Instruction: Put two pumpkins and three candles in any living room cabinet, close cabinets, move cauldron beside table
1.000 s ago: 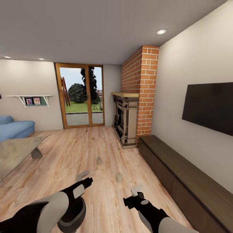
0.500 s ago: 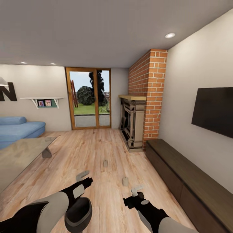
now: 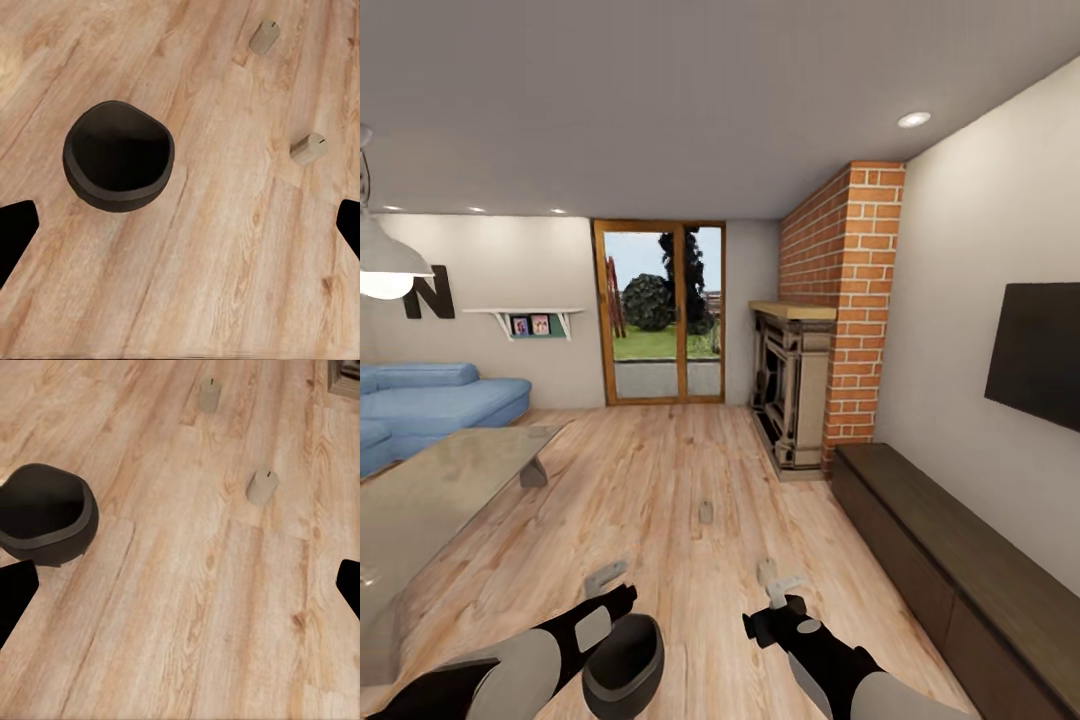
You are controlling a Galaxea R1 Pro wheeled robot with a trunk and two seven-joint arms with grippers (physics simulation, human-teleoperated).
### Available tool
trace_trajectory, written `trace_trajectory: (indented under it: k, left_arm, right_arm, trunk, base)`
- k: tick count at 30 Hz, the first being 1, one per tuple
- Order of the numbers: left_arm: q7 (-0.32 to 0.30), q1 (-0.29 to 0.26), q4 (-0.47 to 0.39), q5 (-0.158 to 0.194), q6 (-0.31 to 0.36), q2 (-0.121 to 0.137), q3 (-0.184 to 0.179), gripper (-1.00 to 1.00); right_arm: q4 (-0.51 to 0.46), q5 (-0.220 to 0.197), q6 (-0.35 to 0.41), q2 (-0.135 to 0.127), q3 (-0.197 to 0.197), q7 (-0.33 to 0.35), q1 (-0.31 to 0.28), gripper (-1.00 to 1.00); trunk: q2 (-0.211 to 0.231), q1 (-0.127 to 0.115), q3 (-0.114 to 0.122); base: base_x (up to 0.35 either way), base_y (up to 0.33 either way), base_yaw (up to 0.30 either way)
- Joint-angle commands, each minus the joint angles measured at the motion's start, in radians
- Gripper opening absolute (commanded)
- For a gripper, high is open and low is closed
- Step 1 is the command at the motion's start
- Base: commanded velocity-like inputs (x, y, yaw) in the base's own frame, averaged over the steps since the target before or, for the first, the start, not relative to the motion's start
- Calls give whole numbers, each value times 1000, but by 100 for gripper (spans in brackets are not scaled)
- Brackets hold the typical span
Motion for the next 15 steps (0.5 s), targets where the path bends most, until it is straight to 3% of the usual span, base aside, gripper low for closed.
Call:
trace_trajectory:
  k: [1, 15]
  left_arm:
    - [2, 7, 4, -1, -7, 1, 8, 100]
    - [3, 99, 5, -1, -7, 8, 8, 100]
  right_arm:
    - [1, -11, 1, -2, 7, -1, -1, 100]
    - [108, -16, -8, -18, 1, 1, 0, 100]
  trunk:
    - [6, -4, 3]
    - [104, -57, 66]
  base:
    - [0, 0, 174]
    - [0, 0, 174]
